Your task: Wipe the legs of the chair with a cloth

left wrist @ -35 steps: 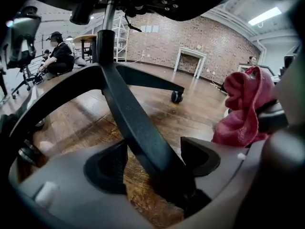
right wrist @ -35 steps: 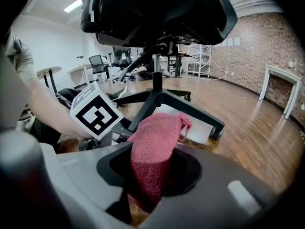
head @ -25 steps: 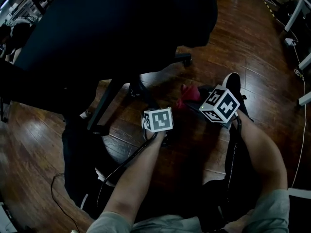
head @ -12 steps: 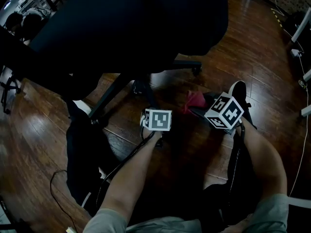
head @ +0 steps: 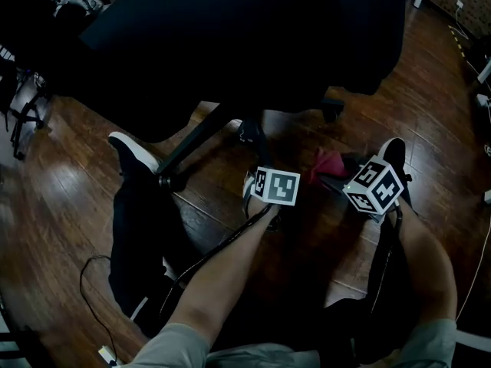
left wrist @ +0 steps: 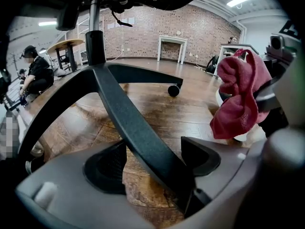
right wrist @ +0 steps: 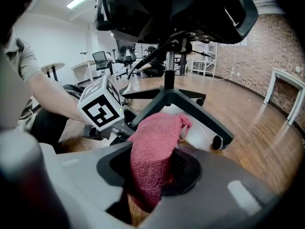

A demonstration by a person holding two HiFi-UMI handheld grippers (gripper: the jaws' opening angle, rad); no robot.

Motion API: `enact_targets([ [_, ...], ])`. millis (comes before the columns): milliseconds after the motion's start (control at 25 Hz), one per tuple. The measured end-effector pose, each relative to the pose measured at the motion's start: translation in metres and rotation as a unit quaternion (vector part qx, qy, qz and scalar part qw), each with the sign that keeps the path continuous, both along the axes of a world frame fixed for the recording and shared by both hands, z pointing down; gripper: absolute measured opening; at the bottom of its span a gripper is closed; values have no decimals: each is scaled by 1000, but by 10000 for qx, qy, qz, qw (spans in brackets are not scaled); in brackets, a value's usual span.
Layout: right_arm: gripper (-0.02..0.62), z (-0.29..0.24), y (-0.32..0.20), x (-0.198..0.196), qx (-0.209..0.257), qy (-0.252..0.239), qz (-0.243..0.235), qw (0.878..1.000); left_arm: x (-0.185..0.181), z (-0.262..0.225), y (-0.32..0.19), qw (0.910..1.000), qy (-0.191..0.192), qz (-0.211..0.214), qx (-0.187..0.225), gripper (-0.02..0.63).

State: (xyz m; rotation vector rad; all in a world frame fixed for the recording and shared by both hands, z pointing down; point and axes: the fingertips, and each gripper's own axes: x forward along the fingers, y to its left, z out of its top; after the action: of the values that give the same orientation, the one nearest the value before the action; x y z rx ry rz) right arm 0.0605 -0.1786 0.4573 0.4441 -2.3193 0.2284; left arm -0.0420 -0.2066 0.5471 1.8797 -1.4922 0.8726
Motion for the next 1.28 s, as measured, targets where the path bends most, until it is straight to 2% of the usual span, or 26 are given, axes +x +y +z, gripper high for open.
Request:
enact_targets([
  [200,124,-2,-3,5,62,3,74,10000,21,1,-6,9998,154,122,77,367],
  [360,123,-6,-4,5,146,-75,138,9998,24,0,-7,9987,352,268,251,364],
  [640,123,-7,-4,12,209,23,165,9996,19,-3,-5,9977,331,531,272,306],
  [800,123,-8,-1,10,224,45,105,9997,-4,-4,-5,9983,152,462,327,242],
  [960,123,-7,0,13,210,105,67,9997,-42,-9,-10,9965,-437,518,494,169],
  [1120,124,-3,4,11,168,208,-16,9996,-74,-9,-18,9947,-613,630,541,150],
  [1280,123,-2,5,6,183,260,-80,9995,-94,-8,-20,9909,-615,1050,579,150],
])
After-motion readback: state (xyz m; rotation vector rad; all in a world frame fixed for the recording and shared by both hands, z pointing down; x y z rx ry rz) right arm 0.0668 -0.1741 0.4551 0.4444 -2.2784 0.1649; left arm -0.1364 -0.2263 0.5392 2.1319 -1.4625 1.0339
